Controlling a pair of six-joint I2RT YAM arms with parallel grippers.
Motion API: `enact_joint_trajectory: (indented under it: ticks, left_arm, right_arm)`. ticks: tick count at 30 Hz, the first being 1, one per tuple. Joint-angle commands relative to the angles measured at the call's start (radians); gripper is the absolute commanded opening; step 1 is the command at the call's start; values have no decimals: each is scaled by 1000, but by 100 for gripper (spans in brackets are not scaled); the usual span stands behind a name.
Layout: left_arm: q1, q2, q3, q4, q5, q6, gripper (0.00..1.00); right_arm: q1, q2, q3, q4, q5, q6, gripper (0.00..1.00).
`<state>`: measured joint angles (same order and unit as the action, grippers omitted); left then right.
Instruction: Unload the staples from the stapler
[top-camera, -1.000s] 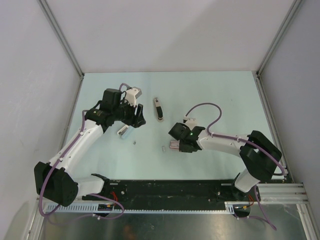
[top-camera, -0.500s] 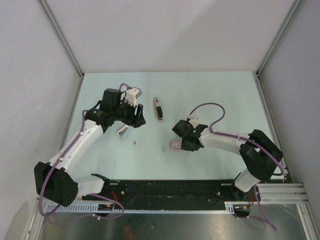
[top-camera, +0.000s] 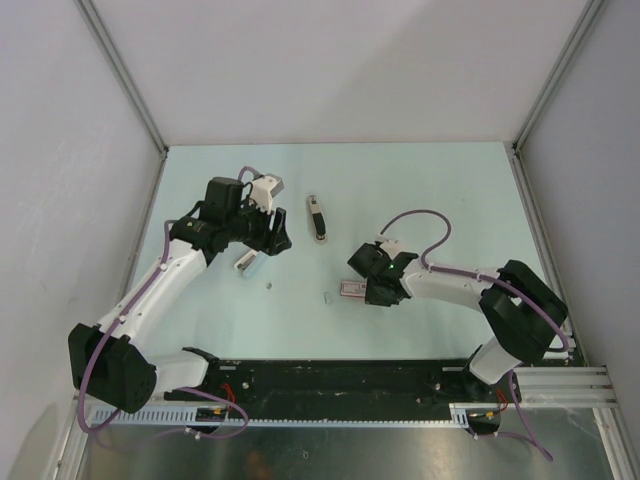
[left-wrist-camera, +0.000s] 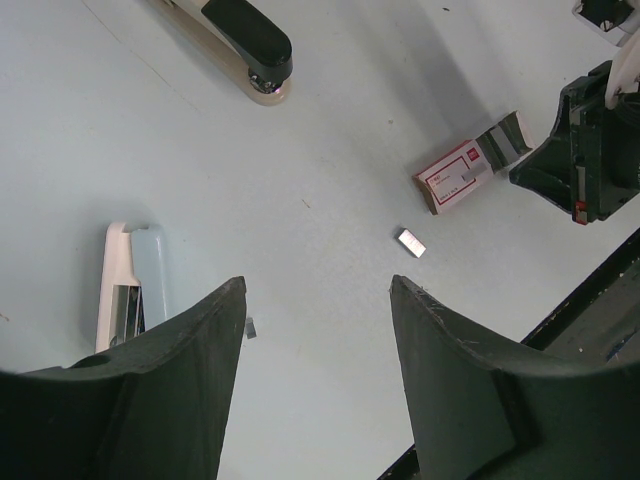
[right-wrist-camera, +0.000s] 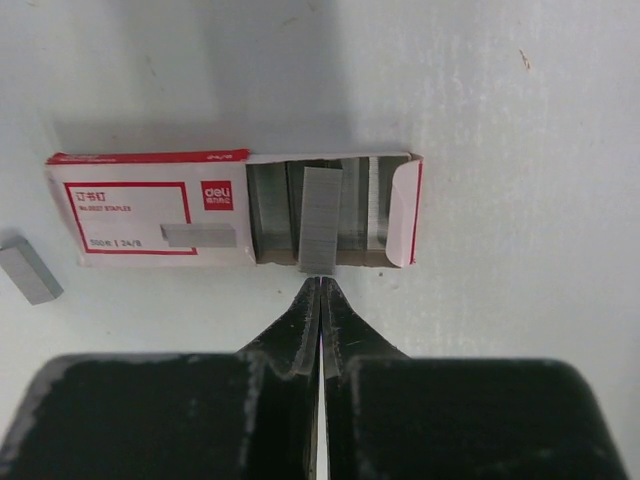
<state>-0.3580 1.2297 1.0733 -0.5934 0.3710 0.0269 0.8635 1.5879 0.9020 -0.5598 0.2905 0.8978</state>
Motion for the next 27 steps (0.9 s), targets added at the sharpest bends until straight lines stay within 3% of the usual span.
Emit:
enact_joint_trajectory:
  ticks: [1, 27]
  left_arm:
    - [-7, -29, -4, 7, 12, 43, 65]
    - [-8, -22, -7, 6, 12, 53, 64]
  right_arm:
    - [-9, -42, -17, 6, -8, -9, 0]
    - [-61, -86, -20, 67, -74, -57, 0]
